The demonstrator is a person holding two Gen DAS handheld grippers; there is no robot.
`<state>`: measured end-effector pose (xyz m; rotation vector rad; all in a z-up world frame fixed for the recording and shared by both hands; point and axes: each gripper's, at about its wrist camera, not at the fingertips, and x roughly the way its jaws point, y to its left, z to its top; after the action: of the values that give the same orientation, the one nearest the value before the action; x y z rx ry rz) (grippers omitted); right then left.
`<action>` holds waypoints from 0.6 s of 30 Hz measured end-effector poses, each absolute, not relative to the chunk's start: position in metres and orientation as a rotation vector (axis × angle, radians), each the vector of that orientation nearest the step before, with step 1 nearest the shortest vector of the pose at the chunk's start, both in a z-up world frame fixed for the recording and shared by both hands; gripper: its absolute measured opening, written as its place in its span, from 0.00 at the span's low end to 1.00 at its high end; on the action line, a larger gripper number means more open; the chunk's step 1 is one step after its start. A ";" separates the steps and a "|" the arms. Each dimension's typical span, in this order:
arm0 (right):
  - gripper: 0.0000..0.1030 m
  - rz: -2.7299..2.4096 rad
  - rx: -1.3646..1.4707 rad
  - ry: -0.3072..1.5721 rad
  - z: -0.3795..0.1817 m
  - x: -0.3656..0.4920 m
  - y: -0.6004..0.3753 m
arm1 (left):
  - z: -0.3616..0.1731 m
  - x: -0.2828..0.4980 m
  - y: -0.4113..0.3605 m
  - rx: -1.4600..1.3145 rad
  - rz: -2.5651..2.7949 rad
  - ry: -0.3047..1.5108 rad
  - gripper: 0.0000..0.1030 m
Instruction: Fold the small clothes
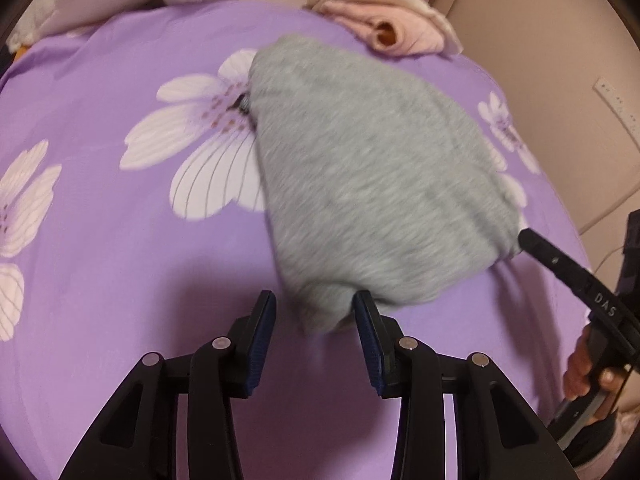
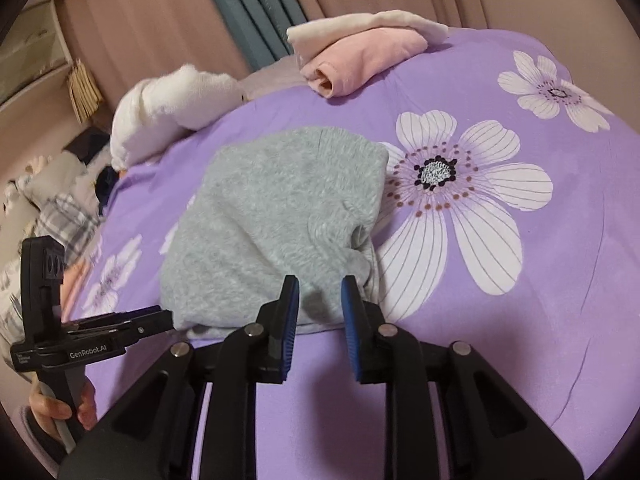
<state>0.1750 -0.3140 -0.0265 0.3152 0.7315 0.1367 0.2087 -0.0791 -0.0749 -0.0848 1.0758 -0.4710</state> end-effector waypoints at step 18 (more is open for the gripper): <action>0.46 0.089 0.231 0.757 -0.023 0.163 -0.304 | -0.065 0.203 -0.044 -0.150 -0.462 1.103 0.57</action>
<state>0.1633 -0.3041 -0.0230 0.2312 0.7573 0.0891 0.2028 -0.0442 -0.0646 -0.1496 1.1035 -0.4621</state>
